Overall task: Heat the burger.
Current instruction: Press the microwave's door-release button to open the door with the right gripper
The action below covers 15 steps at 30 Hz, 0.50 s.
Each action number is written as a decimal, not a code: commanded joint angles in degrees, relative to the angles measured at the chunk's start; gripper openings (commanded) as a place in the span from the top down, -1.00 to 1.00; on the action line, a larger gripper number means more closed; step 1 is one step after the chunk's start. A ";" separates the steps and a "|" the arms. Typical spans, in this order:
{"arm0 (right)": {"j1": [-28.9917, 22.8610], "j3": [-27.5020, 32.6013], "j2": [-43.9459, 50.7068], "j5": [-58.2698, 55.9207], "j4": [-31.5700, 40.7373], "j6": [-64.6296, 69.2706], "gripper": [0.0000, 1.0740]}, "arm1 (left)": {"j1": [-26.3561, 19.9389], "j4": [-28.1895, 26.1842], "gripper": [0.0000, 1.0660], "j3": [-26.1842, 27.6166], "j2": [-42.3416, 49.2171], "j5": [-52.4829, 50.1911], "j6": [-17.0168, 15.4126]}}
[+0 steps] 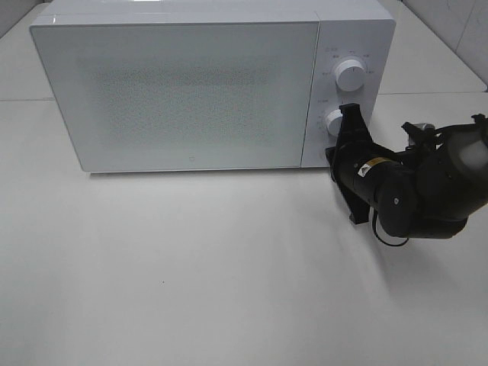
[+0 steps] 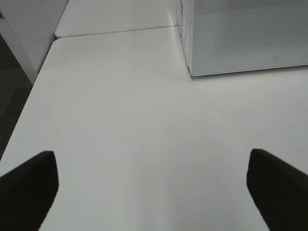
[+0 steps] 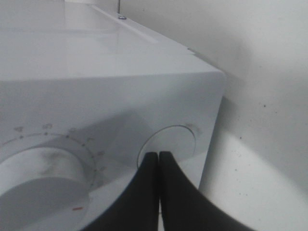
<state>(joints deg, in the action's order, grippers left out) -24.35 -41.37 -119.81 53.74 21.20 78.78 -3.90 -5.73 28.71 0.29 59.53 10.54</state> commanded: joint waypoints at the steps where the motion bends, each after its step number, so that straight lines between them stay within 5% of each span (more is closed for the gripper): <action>1: 0.34 -0.46 -0.52 -0.52 -0.29 -0.63 1.00 | 0.00 -0.34 -0.89 -0.17 1.20 -0.17 -0.17; 15: 0.34 -2.86 -1.49 1.72 0.34 -2.35 1.00 | 0.00 -0.34 -0.89 -0.17 1.20 -0.17 -0.17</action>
<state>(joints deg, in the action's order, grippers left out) -24.29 -43.37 -121.41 53.11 21.26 78.27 -3.90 -5.73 28.71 0.29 59.53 10.54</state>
